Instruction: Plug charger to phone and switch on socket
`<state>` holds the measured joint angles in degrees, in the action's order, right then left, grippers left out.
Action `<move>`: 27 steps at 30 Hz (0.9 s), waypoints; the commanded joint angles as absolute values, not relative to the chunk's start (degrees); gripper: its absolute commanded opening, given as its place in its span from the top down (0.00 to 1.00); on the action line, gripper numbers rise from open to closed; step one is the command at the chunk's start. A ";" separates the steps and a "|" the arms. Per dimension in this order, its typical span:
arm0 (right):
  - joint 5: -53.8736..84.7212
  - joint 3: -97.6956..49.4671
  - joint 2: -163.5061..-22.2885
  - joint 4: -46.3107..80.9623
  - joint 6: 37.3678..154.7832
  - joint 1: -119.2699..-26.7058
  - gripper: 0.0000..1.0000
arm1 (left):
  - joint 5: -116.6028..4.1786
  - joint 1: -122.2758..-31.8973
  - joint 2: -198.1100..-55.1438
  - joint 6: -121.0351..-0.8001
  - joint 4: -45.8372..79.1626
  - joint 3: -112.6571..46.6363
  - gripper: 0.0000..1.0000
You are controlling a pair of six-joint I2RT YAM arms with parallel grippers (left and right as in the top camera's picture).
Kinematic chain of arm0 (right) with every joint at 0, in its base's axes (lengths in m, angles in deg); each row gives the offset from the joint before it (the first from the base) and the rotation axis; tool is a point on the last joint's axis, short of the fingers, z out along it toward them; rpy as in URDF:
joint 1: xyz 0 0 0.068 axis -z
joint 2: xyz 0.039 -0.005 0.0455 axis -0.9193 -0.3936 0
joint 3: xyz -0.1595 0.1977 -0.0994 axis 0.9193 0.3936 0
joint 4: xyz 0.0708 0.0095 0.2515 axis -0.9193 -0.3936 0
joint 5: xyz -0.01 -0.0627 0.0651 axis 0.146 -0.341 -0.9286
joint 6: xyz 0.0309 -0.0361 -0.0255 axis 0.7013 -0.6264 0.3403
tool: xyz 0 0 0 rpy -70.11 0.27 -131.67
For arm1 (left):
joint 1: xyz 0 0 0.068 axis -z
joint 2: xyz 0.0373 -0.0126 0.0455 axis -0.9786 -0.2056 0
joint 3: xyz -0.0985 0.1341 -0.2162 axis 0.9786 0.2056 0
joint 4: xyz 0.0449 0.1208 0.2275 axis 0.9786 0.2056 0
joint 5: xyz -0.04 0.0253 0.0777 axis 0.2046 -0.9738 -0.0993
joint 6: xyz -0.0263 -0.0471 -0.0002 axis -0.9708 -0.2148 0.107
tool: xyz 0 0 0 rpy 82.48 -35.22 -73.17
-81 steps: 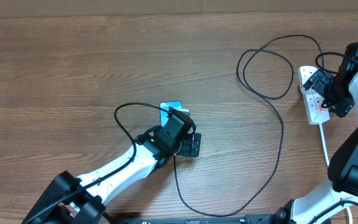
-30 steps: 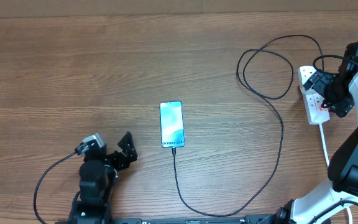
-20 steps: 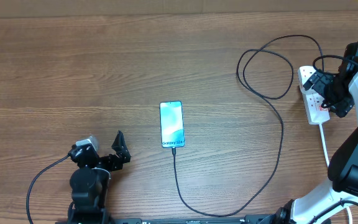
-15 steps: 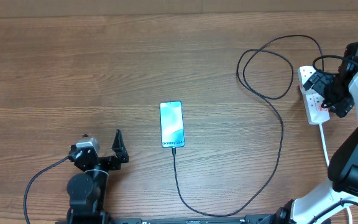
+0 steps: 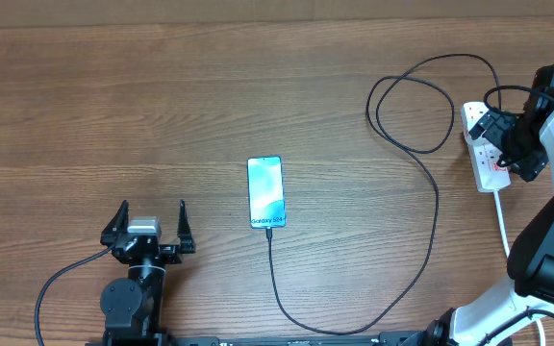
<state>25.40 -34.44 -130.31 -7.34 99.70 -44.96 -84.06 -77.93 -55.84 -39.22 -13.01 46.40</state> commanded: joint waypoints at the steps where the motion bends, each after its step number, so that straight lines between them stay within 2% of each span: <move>1: 25.77 -34.51 -129.50 -6.99 99.24 -45.00 0.00 | -83.88 -78.54 -55.12 -37.10 -12.94 46.59 0.00; 27: 25.77 -34.51 -129.50 -6.99 99.24 -45.00 0.00 | -83.88 -79.20 -55.19 -37.08 -13.07 46.59 0.00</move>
